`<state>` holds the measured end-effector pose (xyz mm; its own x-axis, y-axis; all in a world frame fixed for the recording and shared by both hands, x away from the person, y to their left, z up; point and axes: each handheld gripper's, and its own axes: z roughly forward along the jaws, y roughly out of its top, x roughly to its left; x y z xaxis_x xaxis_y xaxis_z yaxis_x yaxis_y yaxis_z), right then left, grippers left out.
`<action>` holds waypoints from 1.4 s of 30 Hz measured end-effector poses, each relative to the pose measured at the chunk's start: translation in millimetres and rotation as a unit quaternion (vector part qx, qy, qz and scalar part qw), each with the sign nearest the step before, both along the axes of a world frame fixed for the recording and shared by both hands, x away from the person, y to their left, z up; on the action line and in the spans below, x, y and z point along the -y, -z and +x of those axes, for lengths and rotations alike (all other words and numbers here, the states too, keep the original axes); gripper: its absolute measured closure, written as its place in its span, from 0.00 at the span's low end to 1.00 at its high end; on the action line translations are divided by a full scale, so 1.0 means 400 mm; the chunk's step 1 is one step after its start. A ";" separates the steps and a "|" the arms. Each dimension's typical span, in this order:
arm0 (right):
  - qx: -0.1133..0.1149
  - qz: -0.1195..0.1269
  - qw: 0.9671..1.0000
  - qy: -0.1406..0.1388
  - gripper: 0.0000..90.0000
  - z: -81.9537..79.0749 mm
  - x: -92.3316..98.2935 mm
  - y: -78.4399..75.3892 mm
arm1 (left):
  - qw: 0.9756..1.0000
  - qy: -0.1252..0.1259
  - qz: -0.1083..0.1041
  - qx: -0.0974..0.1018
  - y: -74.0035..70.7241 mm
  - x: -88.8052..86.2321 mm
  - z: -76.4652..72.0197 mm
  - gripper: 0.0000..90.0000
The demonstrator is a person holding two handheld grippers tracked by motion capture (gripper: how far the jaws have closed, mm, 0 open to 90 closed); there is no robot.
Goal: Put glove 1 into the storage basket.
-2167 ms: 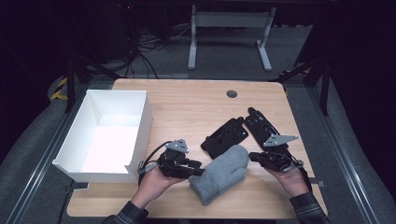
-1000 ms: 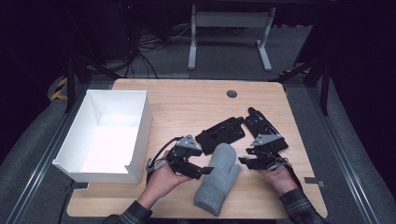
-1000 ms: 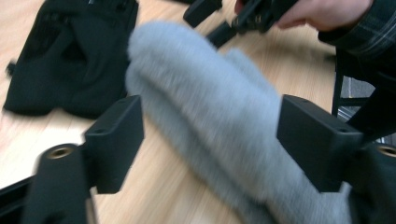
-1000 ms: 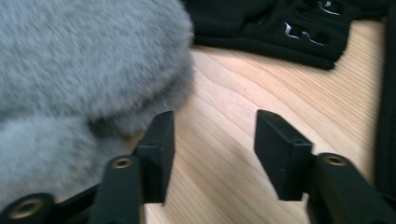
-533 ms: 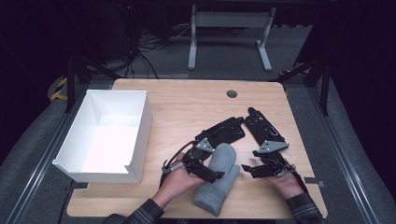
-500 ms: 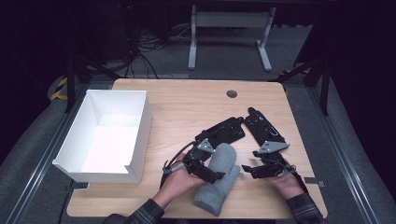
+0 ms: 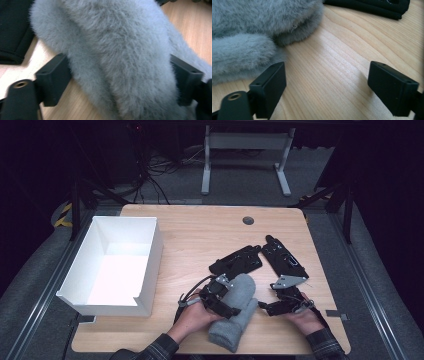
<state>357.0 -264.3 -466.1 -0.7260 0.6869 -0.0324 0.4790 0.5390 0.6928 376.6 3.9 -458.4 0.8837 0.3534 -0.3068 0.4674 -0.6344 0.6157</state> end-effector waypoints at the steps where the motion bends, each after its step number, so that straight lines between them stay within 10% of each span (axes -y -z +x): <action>1: 0.000 0.000 1.000 0.000 0.16 0.000 0.000 0.000 | 1.000 0.000 0.000 0.000 0.000 0.000 0.000 0.30; 13: 0.016 0.018 1.000 -0.003 0.14 -0.001 0.006 0.012 | 0.999 0.020 -0.021 -0.018 -0.019 -0.007 0.005 0.77; 42: 0.016 0.019 1.000 -0.003 0.14 -0.001 0.006 0.012 | 0.997 -0.036 -0.043 0.055 -0.253 -0.119 -0.009 0.80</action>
<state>356.8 -266.5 -470.9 -0.7292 0.6836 -0.0296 0.4537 0.5154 0.7270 372.8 51.6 -357.1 0.8869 0.3945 -0.2404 0.4363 -0.5444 0.7164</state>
